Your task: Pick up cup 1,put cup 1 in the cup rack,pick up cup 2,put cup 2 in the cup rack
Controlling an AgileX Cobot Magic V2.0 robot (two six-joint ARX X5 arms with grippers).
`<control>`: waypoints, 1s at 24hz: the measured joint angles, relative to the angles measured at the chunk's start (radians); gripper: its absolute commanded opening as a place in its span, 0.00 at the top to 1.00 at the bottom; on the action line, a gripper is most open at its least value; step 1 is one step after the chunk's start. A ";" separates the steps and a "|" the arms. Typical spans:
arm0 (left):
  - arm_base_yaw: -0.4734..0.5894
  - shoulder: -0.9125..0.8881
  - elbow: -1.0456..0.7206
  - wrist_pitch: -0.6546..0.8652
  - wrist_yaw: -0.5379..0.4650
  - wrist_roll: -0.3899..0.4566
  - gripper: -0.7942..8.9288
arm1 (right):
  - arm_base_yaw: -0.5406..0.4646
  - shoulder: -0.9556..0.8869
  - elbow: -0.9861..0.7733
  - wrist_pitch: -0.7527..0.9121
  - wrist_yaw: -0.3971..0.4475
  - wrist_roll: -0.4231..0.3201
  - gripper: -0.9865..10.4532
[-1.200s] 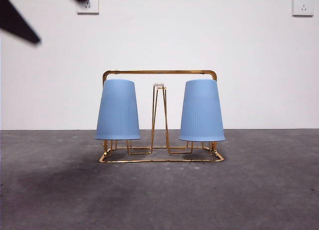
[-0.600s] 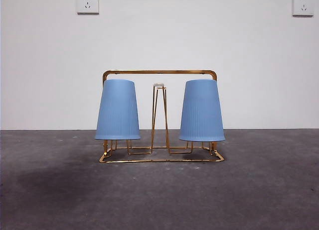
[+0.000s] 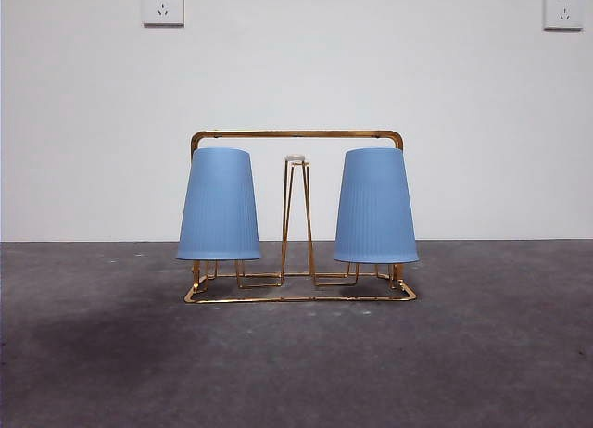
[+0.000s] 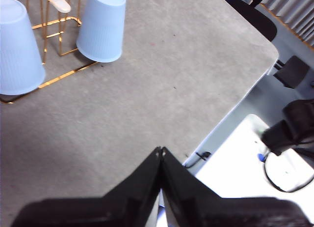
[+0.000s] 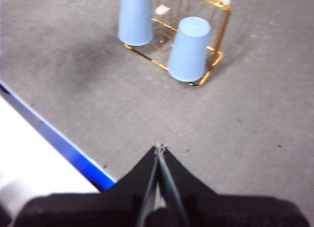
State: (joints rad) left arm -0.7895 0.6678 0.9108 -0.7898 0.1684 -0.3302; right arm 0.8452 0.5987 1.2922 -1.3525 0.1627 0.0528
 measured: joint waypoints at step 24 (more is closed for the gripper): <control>0.657 -0.462 -0.447 0.544 -0.122 0.675 0.92 | 0.000 0.000 0.000 0.000 0.013 0.000 0.91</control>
State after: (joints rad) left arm -0.1322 0.2054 0.4637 -0.2462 0.0460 0.3450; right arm 0.8452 0.5991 1.2922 -1.3529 0.1757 0.0532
